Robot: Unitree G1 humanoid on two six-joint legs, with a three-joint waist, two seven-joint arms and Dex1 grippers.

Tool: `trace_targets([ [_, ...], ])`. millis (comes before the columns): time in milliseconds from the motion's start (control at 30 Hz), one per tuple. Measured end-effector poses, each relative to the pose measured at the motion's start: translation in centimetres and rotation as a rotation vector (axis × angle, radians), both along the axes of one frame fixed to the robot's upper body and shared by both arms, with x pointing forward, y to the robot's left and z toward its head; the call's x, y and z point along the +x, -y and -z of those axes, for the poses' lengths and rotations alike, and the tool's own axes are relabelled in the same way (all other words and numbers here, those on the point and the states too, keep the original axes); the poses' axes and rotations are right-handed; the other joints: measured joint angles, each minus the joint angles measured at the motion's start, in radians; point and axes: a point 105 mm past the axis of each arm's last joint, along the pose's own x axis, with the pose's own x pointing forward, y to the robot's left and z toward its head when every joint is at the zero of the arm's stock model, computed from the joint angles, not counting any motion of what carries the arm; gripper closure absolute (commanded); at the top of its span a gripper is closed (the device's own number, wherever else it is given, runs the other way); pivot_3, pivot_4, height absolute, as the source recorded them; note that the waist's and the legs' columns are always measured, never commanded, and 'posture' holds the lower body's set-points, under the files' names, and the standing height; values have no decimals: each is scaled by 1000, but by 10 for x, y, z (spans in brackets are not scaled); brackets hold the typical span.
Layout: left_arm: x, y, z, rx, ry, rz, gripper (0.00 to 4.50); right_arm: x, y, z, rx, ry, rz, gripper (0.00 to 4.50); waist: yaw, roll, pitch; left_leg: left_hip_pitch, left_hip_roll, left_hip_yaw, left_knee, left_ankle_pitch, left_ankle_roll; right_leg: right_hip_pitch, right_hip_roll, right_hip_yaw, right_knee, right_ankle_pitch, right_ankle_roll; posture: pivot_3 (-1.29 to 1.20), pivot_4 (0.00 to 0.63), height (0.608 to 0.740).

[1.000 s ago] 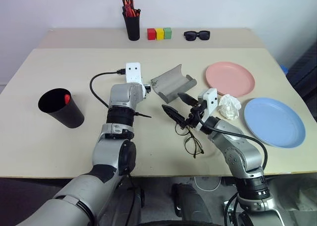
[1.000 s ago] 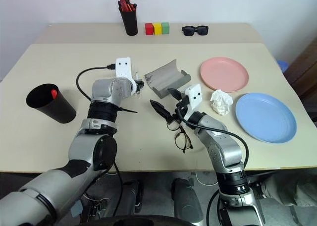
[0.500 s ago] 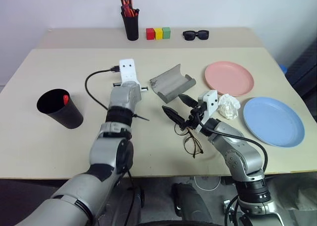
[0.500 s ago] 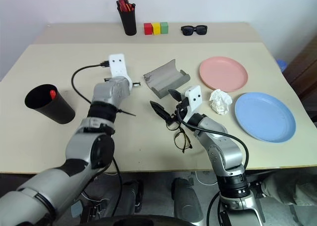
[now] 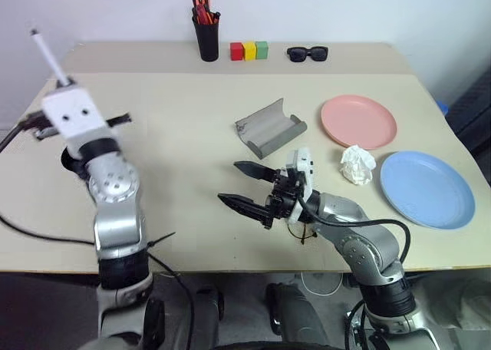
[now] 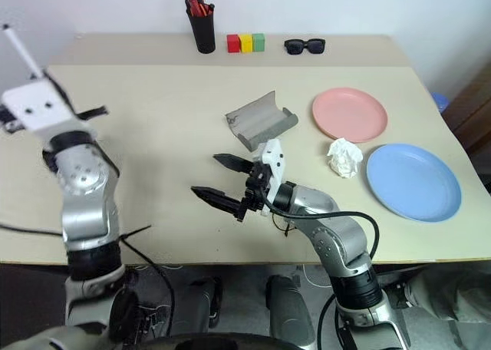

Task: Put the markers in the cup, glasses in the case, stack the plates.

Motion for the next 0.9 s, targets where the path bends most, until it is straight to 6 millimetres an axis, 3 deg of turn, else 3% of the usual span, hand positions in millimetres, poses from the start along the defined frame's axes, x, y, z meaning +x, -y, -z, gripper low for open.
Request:
trace_targets([
  [200, -10, -7, 21, -67, -54, -51, 4477, 2, -3, 2, 2, -14, -30, 0, 0, 0, 0, 0, 0, -1, 4, -1, 1, 2, 0, -1, 0, 0, 0, 0, 150, 740],
  [700, -10, -5, 34, -85, -68, -43, 4477, 4, -5, 3, 17, -40, -16, 0, -1, 0, 0, 0, 0, -1, 4, -1, 2, 2, 0, -1, 0, 0, 0, 0, 150, 740],
  [900, -7, -1, 37, -81, -74, -30, 1930, 5, -5, 4, 17, -47, -7, 0, -2, 0, 0, 0, 0, -1, 4, -1, 2, 2, 0, -1, 0, 0, 0, 0, 150, 740],
])
